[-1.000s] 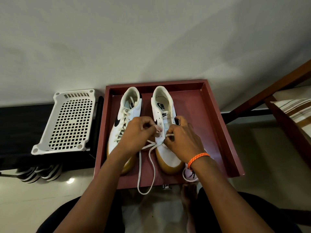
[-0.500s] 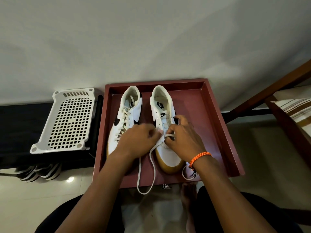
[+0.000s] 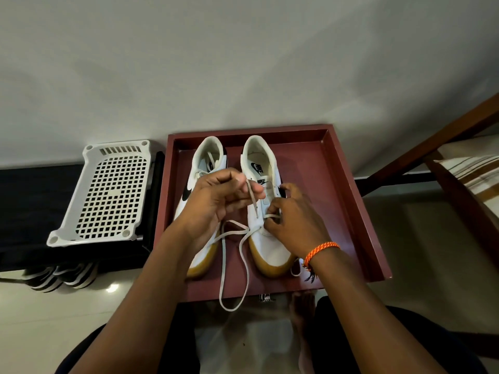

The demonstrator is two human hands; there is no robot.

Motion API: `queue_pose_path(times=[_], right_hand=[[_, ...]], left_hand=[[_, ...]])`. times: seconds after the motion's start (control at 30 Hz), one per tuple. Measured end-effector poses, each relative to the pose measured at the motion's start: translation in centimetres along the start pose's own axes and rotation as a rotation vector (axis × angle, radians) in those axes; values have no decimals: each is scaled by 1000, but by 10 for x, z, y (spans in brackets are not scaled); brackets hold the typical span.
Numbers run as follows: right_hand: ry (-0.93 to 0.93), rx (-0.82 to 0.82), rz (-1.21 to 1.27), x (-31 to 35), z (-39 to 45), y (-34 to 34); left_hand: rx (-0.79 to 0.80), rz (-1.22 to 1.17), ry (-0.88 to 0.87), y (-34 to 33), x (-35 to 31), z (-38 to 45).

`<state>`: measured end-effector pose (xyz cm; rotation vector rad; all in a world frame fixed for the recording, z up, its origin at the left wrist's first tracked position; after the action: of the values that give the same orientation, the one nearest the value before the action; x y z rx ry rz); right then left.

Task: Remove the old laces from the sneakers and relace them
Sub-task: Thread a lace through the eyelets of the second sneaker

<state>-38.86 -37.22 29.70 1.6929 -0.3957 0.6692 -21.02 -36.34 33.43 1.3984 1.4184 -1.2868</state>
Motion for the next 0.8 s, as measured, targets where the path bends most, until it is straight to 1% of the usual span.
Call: queue_pose_path(times=[0.03,0.07,0.1,0.13,0.2,0.23,0.27,0.3,0.37,0.4,0.5,0.53,0.73,0.8], right_hand=[[-1,4,1,0,0,0],[-3,7,1,-1,0,0],[-5,8,2,-1,-1,0],[-8,9,5,-1,-1,0],[-10,11,13,0,-1,1],[-11,15,19,1,-1,1],[-13,18,21,2,-2,2],[-18,22,18,3,-2,2],[-22,18,9,3,-2,2],[-17,12,8,2,-3,2],[-10,12,17,1,-2,2],[-11,15,20,2,-2,2],[-18,24,34,-1,-1,1],[-18,26,45,-2,0,0]], left_hand=[[-29,-28,13,2,0,1],[-73,36,24,6,4,3],[-115,193,21,9,8,5],[-130,427,-1,10,14,7],[-63,937,-49,3,30,8],[-20,1121,-46,-2,38,7],[1,1205,-49,-6,43,7],[2,1223,-67,-8,46,8],[-7,1161,-117,-8,45,11],[-23,1074,-107,-5,44,13],[-49,674,-14,3,35,12],[-49,575,4,4,30,10],[-5,153,37,-5,10,0],[-24,-65,28,-2,2,-1]])
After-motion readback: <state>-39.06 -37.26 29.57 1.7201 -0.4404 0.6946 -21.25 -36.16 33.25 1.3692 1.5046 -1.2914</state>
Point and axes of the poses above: each hand's wrist, its own z-axis towards the middle knuckle, its own y-axis out of the back of the hand, x = y × z, the point moved 5 cm from there along z, towards the middle knuckle, and after that the axes turned 8 degrees about z, right-handed, at the moved point
